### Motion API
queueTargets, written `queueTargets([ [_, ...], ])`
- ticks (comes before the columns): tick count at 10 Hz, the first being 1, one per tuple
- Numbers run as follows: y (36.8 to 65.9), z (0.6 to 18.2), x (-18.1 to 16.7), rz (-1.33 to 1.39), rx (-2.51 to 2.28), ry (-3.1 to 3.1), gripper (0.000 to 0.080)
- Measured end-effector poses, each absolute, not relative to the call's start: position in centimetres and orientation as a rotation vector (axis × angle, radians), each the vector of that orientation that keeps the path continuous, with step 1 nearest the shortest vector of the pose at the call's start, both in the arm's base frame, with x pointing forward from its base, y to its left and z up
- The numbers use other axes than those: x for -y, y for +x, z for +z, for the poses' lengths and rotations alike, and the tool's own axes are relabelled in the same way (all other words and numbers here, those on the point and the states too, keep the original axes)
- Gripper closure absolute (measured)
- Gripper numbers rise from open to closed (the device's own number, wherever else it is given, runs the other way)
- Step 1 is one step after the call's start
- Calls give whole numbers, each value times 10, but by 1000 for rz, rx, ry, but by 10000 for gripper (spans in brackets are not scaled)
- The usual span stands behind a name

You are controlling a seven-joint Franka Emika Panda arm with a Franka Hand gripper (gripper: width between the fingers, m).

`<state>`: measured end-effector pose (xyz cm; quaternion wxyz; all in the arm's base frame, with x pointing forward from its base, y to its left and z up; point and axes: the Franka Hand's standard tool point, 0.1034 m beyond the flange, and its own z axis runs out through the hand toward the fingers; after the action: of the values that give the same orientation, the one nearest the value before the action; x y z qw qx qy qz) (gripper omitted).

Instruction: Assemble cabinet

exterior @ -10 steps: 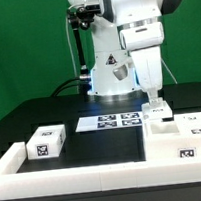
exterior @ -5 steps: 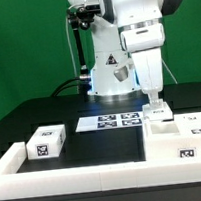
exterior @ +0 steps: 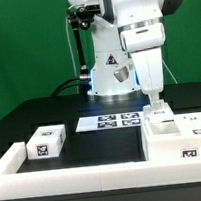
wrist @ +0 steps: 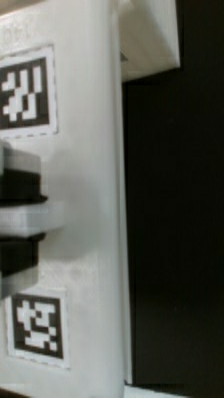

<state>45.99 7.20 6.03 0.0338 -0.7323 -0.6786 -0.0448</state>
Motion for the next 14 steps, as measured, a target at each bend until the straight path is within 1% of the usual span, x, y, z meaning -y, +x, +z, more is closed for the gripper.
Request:
queueTargets([
  [3, 467, 58, -73, -146, 2080, -2254, 738],
  [5, 477, 57, -72, -165, 2077, -2257, 738],
  [8, 486, 60, -71, -170, 2073, -2261, 738],
  [12, 487, 60, -72, -173, 2075, -2261, 738],
  [14, 498, 61, -73, -175, 2086, -2251, 738],
])
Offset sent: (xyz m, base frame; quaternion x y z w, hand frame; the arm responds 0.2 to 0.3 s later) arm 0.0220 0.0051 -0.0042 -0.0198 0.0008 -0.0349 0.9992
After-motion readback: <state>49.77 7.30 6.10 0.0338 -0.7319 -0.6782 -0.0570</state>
